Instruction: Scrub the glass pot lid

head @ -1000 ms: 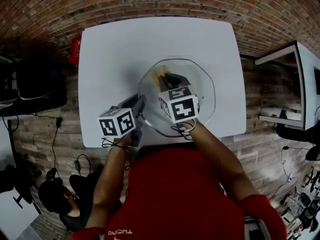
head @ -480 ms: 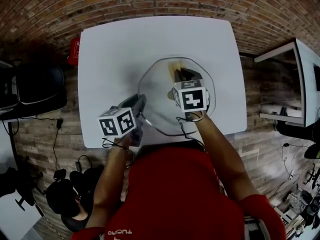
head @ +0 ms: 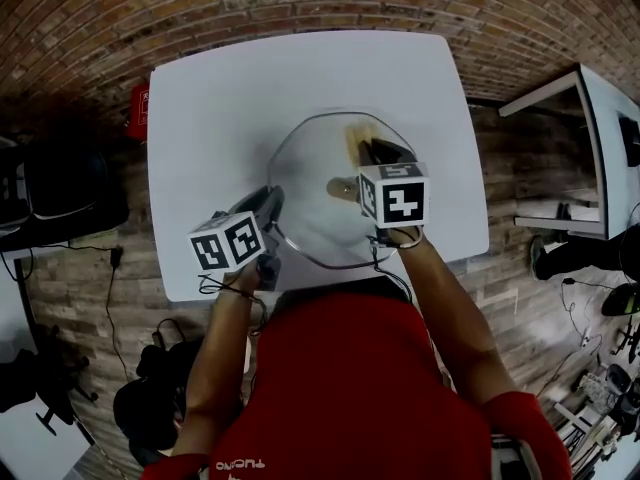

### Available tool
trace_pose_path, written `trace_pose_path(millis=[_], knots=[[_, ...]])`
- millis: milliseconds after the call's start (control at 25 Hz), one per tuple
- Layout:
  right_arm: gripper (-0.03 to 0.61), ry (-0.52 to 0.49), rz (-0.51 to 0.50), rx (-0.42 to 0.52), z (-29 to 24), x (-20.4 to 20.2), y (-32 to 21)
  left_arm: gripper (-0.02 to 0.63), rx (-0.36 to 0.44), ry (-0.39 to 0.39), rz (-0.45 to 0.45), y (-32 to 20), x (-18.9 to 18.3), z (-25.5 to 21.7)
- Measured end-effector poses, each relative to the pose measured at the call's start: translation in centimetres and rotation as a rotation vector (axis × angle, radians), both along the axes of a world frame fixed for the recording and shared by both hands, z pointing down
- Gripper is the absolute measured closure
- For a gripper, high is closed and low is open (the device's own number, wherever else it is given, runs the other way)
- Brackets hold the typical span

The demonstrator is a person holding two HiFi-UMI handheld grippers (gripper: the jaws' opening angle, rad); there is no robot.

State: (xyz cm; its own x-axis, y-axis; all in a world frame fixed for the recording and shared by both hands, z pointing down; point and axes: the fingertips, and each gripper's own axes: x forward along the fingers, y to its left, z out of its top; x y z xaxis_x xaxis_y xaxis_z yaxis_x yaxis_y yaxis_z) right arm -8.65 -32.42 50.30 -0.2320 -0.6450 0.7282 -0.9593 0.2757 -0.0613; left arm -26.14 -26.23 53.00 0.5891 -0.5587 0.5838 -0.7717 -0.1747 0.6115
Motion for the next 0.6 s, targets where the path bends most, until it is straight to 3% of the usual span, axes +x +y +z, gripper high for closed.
trace_pose_path(millis=[160,280,600], knots=[[0.526,-0.132,-0.130,-0.065,-0.4,-7.1,3.9,0.528,-0.003,0.008,-0.015,-0.1,-0.1,0.0],[0.526,-0.173,-0.211,-0.109,0.2,-11.1,6.0,0.528,-0.007,0.009,-0.017,0.0,-0.2,0.0],[0.526,-0.155,-0.249,-0.141,2.2,-13.1,7.3,0.527,-0.011,0.010,-0.020,0.4,-0.1,0.2]])
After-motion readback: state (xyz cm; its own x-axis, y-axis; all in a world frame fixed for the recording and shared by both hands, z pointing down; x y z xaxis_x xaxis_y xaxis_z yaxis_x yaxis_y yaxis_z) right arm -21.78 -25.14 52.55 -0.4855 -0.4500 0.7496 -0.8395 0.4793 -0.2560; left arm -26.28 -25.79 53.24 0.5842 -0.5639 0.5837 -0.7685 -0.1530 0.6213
